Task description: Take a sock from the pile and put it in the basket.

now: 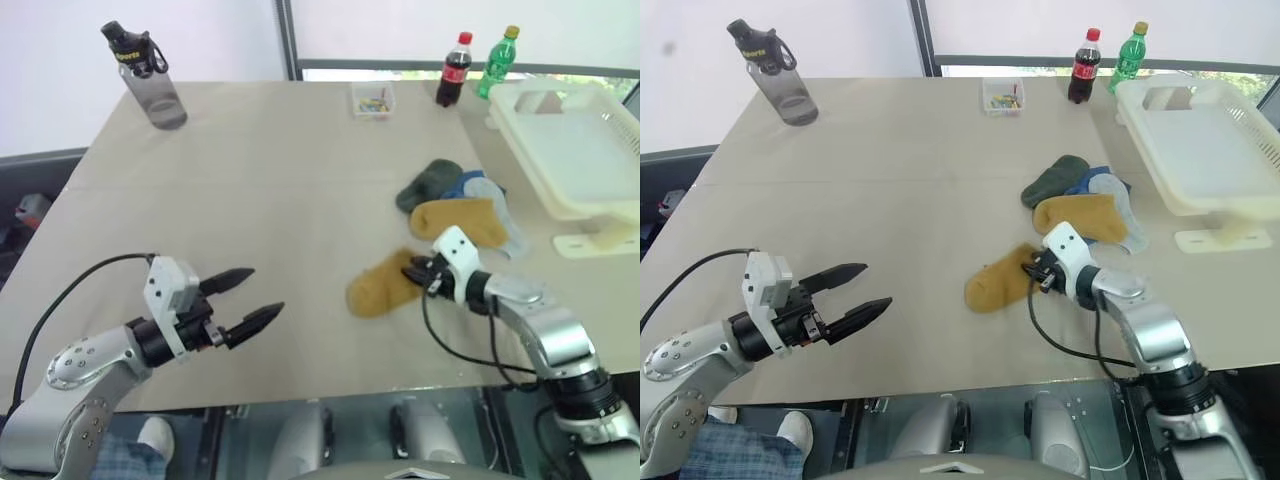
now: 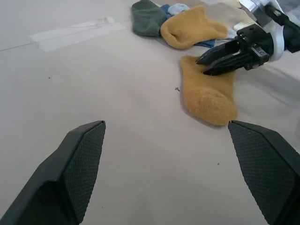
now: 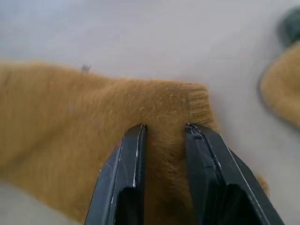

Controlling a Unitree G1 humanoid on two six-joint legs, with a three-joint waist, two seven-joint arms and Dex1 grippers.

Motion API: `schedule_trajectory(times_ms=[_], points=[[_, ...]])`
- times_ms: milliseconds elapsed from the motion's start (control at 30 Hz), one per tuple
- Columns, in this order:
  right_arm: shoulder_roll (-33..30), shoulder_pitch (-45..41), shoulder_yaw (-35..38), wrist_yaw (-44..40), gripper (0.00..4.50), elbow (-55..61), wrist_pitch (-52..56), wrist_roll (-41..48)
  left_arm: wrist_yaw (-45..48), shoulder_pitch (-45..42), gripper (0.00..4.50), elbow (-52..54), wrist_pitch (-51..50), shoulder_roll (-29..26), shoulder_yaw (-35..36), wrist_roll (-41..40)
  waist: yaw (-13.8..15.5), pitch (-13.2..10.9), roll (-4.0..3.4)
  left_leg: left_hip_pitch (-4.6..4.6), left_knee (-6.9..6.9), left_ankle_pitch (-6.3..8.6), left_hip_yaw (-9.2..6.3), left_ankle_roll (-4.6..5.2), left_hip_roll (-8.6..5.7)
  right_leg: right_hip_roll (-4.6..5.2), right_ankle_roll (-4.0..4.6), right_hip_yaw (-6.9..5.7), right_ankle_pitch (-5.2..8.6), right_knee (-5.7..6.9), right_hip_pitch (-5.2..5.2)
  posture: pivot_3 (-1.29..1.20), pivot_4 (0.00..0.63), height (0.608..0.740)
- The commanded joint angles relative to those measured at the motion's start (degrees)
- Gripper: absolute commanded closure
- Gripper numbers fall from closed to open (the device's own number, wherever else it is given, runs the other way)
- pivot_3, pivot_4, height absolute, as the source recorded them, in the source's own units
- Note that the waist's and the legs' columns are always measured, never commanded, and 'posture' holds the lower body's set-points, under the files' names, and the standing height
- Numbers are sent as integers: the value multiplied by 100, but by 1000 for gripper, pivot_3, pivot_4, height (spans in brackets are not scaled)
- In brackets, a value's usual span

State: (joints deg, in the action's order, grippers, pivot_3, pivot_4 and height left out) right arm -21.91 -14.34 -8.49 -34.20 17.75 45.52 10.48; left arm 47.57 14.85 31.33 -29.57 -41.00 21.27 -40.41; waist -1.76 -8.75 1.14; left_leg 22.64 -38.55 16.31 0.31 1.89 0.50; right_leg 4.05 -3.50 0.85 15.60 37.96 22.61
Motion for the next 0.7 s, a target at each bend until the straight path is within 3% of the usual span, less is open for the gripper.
schedule_trajectory(times_ms=[33,267,500,567,700], points=[[638,526,178,663,3151,618,1906,449,-41,101,0,270,62,31,15,-20,0,23,5,-1,0,0,0,0,0,1,0,2,0,0,-1,0,150,740],[1577,210,1204,1411,3151,951,4049,690,221,-47,0,234,-8,-76,10,-326,-5,82,-3,-15,5,2,-9,-1,-1,10,6,-4,0,-6,-11,0,150,740],[2203,-8,1805,1947,3151,900,4698,655,798,-343,0,104,-120,-315,-170,-621,-8,114,-8,-15,15,2,-14,-1,-6,14,16,-11,3,-13,-11,0,150,740],[2026,6,1700,1856,3151,1046,4304,684,1011,-398,0,66,-165,-441,-258,-636,-18,114,-15,-15,16,1,-15,-1,-6,12,18,-13,4,-13,-11,0,150,740],[526,400,871,453,3151,1404,1834,788,1304,-537,0,-106,-171,-634,-373,-543,23,99,-27,-12,16,2,-16,1,-23,0,17,-21,5,-19,-13,0,150,740]])
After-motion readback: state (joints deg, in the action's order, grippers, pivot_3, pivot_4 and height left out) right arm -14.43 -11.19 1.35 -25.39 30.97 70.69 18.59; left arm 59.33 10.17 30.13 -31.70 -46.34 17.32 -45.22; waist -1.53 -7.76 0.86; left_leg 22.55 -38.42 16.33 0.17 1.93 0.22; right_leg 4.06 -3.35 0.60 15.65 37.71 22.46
